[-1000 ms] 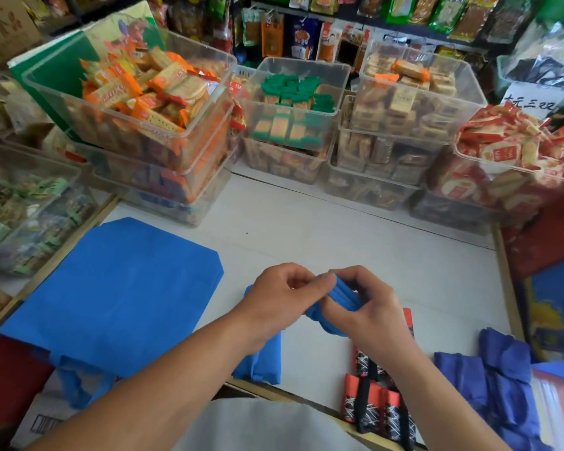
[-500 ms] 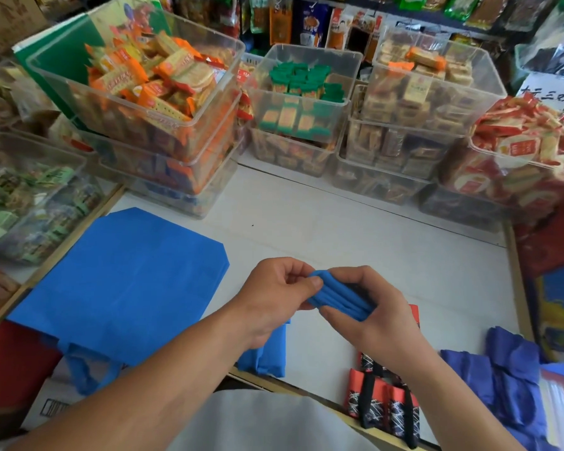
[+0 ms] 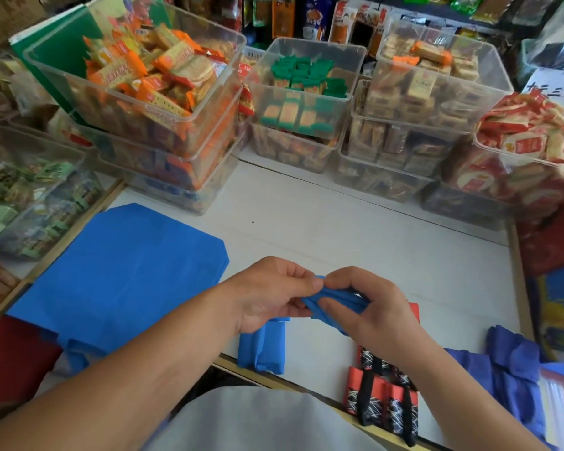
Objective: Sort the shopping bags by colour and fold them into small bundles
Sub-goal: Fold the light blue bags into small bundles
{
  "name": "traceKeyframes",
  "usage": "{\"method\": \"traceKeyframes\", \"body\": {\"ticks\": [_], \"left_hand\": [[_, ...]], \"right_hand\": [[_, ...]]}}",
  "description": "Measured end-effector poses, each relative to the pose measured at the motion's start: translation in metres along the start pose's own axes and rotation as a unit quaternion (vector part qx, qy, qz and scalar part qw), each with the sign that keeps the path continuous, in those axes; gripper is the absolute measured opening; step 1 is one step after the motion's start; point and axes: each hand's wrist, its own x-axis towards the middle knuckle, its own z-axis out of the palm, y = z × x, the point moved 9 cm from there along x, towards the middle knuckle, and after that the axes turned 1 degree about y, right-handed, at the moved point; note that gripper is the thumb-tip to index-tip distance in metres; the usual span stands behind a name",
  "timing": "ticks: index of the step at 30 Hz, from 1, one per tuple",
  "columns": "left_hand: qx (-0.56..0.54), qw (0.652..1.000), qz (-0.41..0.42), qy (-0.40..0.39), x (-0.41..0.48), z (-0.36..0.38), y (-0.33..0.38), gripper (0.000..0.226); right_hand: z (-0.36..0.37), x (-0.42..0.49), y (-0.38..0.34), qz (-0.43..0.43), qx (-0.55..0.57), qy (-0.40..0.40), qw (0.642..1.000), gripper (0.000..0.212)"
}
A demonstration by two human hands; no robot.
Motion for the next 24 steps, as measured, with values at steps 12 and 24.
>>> {"method": "traceKeyframes", "body": {"ticks": [12, 24], "left_hand": [[0.084, 0.983, 0.112, 0.117, -0.004, -0.018, 0.029, 0.011], [0.331, 0.906, 0.224, 0.143, -0.003, 0.005, 0.048, 0.006]], "right_hand": [[-0.006, -0.006, 0.02, 0.09, 0.089, 0.048, 0.991, 0.03], [-0.001, 0.0, 0.032, 0.103, -0.016, 0.034, 0.994, 0.02]]}}
